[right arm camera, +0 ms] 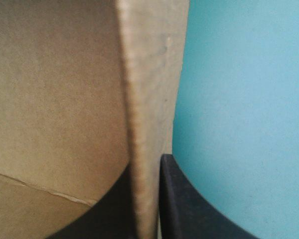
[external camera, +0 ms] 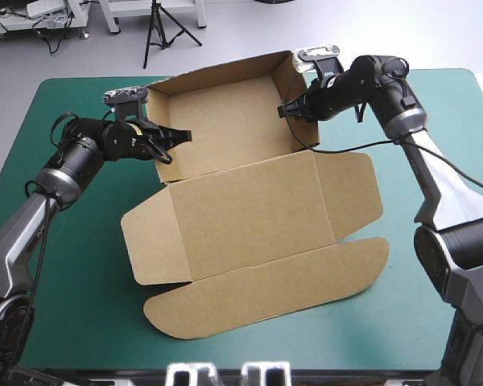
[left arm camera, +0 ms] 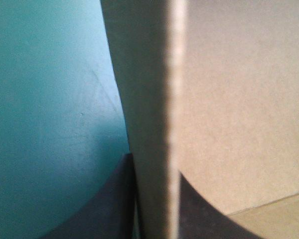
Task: Fold the box
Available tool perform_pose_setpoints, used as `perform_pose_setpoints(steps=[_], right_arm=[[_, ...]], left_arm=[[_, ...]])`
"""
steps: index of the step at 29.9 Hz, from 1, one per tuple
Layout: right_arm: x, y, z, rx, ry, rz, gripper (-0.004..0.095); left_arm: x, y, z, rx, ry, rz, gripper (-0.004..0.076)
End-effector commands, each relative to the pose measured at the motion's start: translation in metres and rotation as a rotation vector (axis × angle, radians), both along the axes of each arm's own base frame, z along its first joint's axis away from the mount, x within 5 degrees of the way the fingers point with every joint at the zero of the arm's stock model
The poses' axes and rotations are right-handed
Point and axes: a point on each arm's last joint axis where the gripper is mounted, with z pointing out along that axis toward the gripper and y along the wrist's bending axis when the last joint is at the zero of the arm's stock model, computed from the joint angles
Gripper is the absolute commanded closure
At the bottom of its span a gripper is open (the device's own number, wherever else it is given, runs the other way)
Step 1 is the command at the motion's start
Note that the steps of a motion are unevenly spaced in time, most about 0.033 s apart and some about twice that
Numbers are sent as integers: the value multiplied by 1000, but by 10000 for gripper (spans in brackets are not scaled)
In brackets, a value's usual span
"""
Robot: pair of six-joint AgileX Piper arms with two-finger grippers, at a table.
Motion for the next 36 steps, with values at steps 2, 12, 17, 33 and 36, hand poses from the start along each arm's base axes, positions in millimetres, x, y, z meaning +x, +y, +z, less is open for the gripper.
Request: perform_pose_setpoints(steps=[2,12,17,33,36], right_arm=[[-12,1,12,-21,42,59,925],[1,2,-40,-114,239,20,925],[3,-5,-49,-181,258,-70,925],[13,-8,-69,-236,295,-143,924],[13,-7,-70,-250,282,-81,883]], left_arm=[[-3,-8,22,-2,-64,-112,733],[30,-62,-2,139,129,-333,733],[46,-87,-14,168,176,-400,733],[59,-99,-63,307,385,-453,733],[61,-99,-58,307,362,-459,729]])
